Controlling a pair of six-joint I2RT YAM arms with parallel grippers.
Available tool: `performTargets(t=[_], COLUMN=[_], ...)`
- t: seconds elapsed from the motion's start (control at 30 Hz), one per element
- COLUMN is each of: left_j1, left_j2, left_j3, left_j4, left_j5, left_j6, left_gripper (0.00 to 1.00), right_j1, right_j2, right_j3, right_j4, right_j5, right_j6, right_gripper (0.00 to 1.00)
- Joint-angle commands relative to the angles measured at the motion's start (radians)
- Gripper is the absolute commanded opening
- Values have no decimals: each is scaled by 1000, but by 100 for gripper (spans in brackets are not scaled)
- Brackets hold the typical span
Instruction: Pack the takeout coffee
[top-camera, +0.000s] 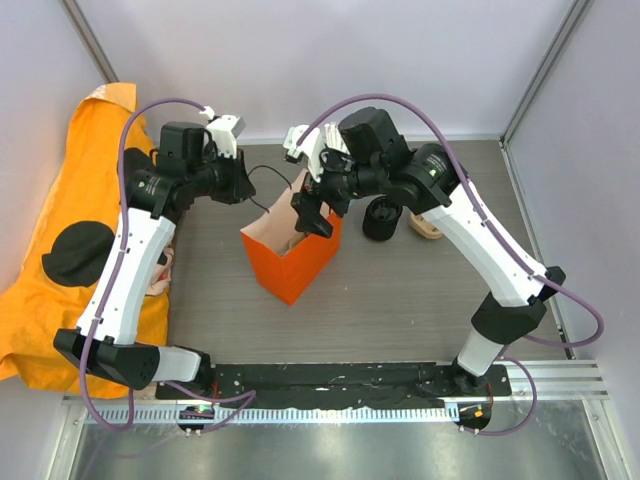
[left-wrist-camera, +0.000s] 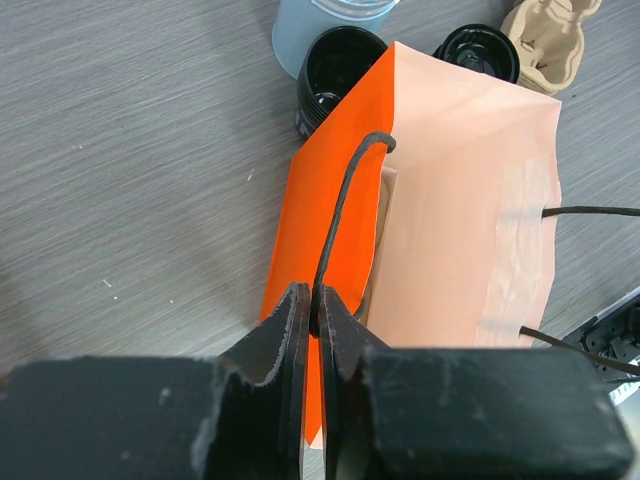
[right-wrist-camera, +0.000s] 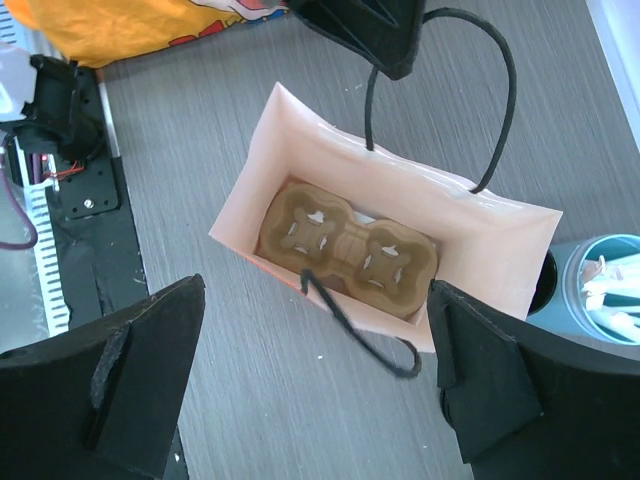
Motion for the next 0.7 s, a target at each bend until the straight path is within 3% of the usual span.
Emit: performTargets(t=[0.0,0.5,0.67], left_j1=[6,7,7], left_j2=[-19,-37,-37], left_j3=[13,15,16], left_j4=[38,29,29], left_j5=[28,67,70], left_j6=[-8,10,13], left_gripper=[11,10,10], right_j1=[-7,-38,-64], right_j2=[-44,-113,-114], right_j3=[40,-92,-54], right_j4=[-37,-11,-6], right_j5=[-51,65,61], right_j6=[-56,-189,-217], right_gripper=[97,99,99])
